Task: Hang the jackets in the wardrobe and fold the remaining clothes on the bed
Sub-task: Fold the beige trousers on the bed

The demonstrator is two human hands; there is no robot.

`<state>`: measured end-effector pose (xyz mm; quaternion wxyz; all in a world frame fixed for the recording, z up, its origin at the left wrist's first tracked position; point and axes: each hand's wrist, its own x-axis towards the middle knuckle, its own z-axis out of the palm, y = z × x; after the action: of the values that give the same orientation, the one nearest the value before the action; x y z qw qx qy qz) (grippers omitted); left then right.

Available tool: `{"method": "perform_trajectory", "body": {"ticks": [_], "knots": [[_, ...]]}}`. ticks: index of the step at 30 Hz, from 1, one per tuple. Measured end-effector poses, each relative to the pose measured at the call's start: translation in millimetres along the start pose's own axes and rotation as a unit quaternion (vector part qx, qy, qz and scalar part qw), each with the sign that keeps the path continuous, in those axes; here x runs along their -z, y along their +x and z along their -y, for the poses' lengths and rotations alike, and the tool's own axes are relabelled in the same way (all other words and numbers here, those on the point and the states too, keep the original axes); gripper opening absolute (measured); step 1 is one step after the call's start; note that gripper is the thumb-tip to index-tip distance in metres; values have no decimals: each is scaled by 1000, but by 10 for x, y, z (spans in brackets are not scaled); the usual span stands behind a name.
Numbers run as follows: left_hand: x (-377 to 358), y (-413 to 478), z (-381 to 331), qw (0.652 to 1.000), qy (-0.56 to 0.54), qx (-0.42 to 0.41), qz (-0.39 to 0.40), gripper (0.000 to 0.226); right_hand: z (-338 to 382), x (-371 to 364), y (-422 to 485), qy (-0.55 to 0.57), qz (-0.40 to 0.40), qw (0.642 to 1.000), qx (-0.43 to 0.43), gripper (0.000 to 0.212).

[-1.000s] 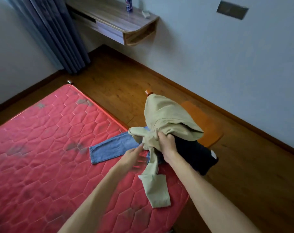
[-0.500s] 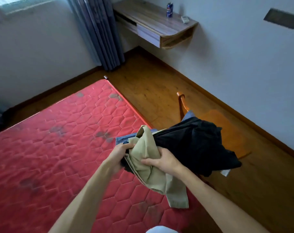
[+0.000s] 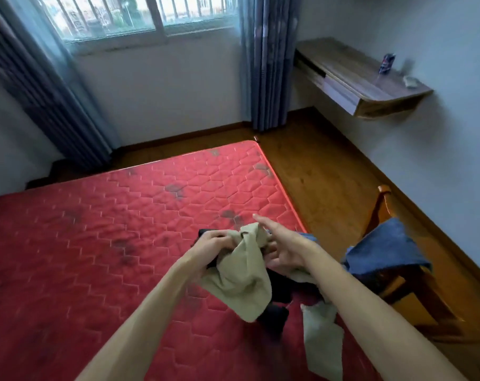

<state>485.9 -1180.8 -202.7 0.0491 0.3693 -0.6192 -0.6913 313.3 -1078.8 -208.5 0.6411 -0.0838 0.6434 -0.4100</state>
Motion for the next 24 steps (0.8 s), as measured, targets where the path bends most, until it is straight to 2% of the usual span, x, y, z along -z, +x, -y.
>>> {"method": "perform_trajectory", "body": {"ticks": [2, 3, 4, 7, 10, 13, 15, 17, 18, 19, 21, 22, 24], "knots": [[-24, -60, 10, 997, 62, -23, 38, 18, -34, -247, 82, -5, -43, 999, 32, 23], [-29, -82, 44, 994, 88, -26, 55, 13, -52, -314, 129, -20, -78, 995, 58, 17], [-28, -113, 72, 992, 105, -23, 69, 10, -67, -362, 135, -36, -104, 991, 77, 17], [11, -148, 167, 994, 90, 3, 64, 24, -109, -341, 144, -18, -138, 983, 124, 21], [25, -72, 273, 999, 32, 29, 1, 27, -64, -210, 76, 20, -117, 978, 169, 15], [3, 99, 383, 996, -22, 78, -36, 24, 53, 11, -39, 8, -112, 970, 214, 11], [-43, 216, 374, 992, 22, 108, -65, 28, 140, 175, -156, -10, -117, 966, 231, 9], [-91, 341, 322, 981, 112, 112, -111, 33, 275, 351, -295, -101, -154, 954, 237, 24], [-115, 401, 290, 975, 152, 92, -133, 28, 358, 422, -373, -189, -179, 937, 234, 25], [-145, 463, 256, 971, 174, 69, -146, 23, 440, 481, -452, -293, -209, 905, 228, 23], [-248, 561, 145, 970, 195, 31, -142, 21, 572, 564, -621, -452, -266, 823, 218, 24], [-324, 601, 79, 969, 210, 13, -133, 24, 610, 588, -697, -494, -282, 792, 222, 26], [-510, 668, -48, 963, 244, -28, -110, 29, 663, 639, -823, -530, -297, 758, 236, 28]]}}
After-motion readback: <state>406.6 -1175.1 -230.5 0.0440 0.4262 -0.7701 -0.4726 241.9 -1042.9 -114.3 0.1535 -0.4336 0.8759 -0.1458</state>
